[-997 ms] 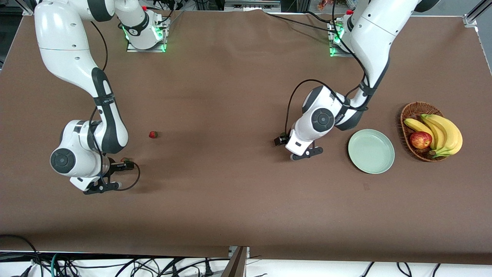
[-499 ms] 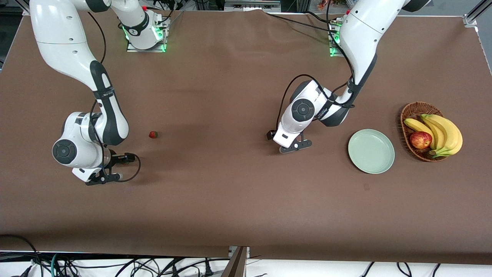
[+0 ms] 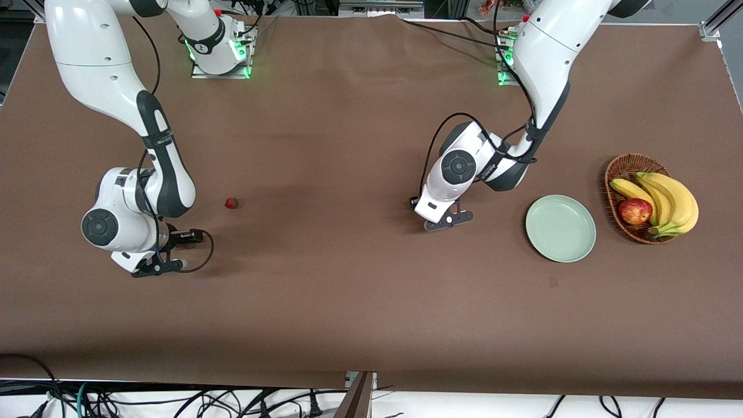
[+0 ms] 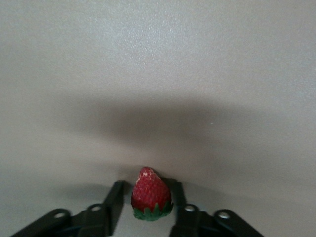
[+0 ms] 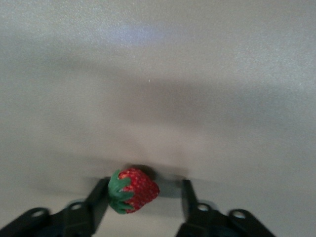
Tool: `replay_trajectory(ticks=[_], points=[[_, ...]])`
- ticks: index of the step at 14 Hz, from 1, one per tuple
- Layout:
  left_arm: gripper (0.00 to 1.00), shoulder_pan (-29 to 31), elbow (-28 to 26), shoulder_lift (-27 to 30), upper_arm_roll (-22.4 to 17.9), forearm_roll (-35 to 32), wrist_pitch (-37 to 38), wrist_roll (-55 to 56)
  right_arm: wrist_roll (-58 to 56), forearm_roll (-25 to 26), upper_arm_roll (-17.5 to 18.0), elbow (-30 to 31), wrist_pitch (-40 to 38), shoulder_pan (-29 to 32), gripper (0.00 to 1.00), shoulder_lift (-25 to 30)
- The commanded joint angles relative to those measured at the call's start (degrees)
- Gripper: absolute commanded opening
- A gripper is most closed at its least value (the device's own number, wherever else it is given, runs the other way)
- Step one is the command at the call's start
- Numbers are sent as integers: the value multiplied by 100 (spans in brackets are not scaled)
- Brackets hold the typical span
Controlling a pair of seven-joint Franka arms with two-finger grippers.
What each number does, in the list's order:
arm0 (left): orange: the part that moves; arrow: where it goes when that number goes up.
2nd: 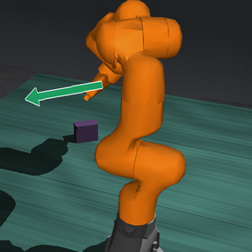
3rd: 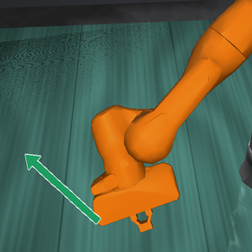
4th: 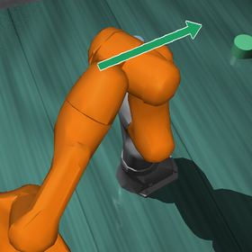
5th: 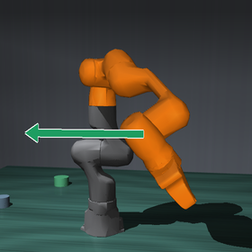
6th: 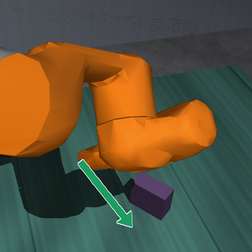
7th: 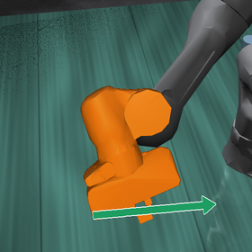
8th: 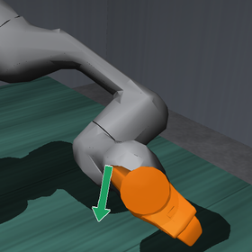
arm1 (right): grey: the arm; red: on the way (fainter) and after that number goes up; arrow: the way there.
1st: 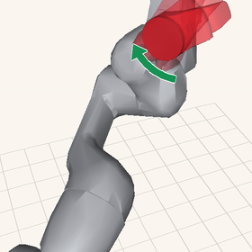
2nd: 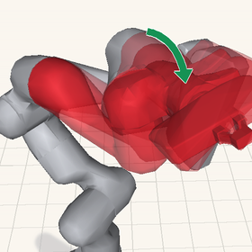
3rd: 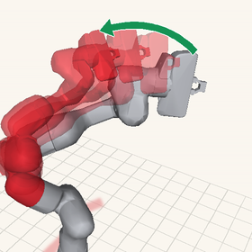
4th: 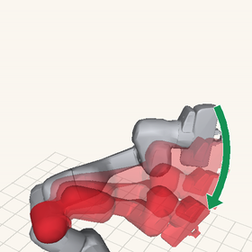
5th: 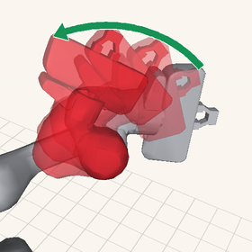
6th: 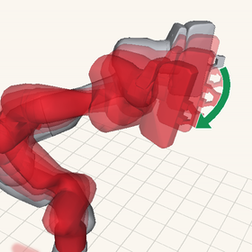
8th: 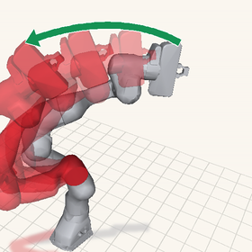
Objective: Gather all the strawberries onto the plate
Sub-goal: 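Carry the strawberry to the plate with the left gripper while the right gripper carries another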
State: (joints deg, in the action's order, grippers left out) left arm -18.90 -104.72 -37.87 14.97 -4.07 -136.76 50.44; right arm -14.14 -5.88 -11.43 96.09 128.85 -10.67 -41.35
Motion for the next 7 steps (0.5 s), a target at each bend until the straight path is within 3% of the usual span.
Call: replay_trajectory(ticks=[1,4,7], points=[[18,-26,-49,139,-20,-121,53,141,-115,-62,26,235,88,3,40,207],[17,88,73,437,-90,-164,831,45,-106,-71,26,209,79,3,30,207],[17,474,171,824,-99,-612,1738,-436,-80,-290,35,25,53,-23,30,215]])
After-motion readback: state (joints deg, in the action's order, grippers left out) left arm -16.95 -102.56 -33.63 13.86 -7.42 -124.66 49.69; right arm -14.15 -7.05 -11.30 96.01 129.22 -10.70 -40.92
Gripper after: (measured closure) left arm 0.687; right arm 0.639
